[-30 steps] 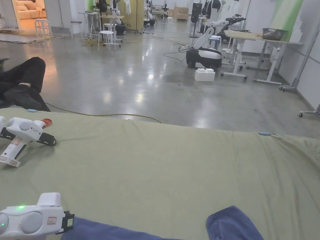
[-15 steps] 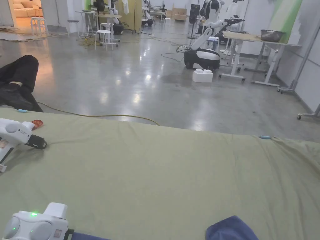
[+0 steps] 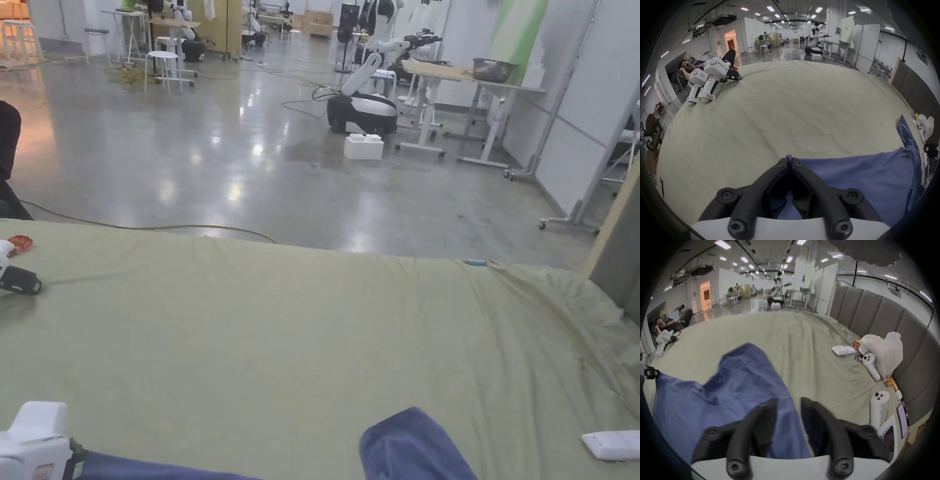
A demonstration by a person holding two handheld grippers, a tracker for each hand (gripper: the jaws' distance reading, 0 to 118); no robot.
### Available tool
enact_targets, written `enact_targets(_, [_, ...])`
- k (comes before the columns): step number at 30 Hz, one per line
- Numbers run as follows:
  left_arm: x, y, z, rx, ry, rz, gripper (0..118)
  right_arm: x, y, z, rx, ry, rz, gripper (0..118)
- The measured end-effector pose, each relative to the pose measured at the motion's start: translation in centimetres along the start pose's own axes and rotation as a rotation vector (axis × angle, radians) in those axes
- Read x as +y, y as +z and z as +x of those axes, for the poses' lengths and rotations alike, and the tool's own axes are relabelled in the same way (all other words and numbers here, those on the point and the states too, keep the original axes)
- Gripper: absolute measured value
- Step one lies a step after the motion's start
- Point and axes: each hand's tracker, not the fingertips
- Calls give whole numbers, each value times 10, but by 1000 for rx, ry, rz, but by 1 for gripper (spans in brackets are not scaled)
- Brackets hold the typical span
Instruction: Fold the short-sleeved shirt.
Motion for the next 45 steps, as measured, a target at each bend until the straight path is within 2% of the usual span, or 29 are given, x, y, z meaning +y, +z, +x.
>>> enact_targets(1, [-2,6,0,-2,2,7,0,2,-9,7,5,-7,-35,52])
enact_targets(2, [-4,12,0,-2,2,21,0,3,-18,11,16,-2,-64,58])
enact_targets(9, [-17,41,2,5,-10,58,0,-2,-67,11,83,46,-233,59])
enact_targets(11, [-21,47,4,8,-24,59,0,3,-67,12,74,35,-236,54])
enact_targets(12, [-22,49,4,9,-27,61,0,7,-65,12,75,27,-243,42])
enact_targets(13, [-24,50,5,10,-30,62,0,9,-63,11,86,18,-232,15])
enact_targets(14, [-26,50,6,12,-36,64,0,10,-61,9,99,28,-211,0])
enact_targets(15, [-27,50,7,15,-42,65,0,11,-61,6,115,52,-192,0])
enact_targets(17, [-28,52,9,18,-45,66,0,13,-58,-3,78,100,-208,0])
enact_targets(22, [-28,61,9,20,-42,94,0,7,-52,5,85,34,-148,0])
enact_targets(30, [-19,72,0,17,-17,157,0,11,-16,16,104,12,-12,0])
enact_targets(36, [-12,100,-2,18,-1,219,0,34,34,17,127,29,118,0])
enact_targets(45, [1,181,-15,35,35,357,0,74,131,16,156,23,323,0])
